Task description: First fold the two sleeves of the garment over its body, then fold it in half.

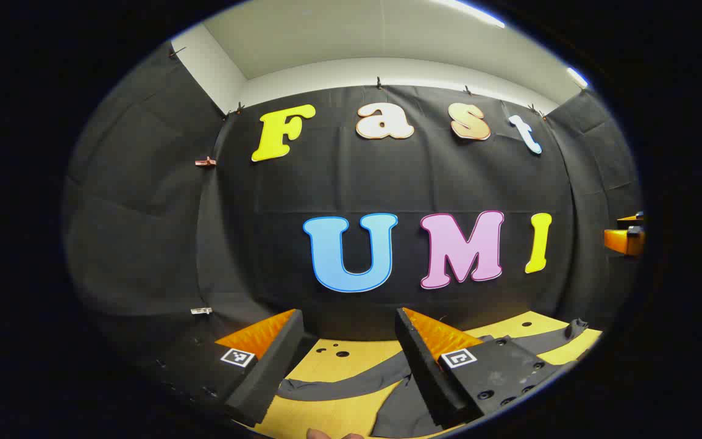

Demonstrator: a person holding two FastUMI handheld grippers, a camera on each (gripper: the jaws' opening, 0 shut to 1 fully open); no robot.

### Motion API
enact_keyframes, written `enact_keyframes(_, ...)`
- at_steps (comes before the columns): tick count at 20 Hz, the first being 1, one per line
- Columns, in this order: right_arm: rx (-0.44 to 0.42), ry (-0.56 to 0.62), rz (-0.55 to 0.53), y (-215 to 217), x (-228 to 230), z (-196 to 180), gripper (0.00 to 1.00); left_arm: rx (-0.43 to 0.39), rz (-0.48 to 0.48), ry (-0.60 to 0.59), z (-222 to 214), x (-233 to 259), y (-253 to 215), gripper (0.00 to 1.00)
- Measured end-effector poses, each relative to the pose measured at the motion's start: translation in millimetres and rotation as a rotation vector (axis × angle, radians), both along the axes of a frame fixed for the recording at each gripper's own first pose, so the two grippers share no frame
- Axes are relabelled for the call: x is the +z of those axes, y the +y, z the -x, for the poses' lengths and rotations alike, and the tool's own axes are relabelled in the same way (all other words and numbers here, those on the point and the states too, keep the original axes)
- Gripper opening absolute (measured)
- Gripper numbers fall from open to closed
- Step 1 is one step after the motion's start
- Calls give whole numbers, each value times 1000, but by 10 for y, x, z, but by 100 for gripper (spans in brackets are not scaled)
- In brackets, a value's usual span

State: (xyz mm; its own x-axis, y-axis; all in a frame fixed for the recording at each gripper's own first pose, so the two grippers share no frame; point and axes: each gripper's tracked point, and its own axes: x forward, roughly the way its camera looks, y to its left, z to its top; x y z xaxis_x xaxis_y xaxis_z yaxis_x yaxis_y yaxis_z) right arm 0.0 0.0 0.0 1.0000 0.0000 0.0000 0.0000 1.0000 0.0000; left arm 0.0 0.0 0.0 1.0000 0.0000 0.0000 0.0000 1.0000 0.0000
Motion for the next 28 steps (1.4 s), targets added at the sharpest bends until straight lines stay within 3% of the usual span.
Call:
enact_keyframes(11, -12, 19, 40, -260, -87, -178, 97, -7, 22, 13, -293, -15, -279, 95)
enact_keyframes(17, 6, 31, 38, -565, -298, -684, 97, -24, 24, 18, -577, 7, -764, 95)
enact_keyframes(23, -34, 104, 56, -1321, -812, -1273, 98, -40, 49, 50, -859, -63, -1311, 95)
enact_keyframes(28, -77, 217, 47, -2038, -1528, -1667, 98, -46, 37, 50, -1083, -48, -1739, 95)
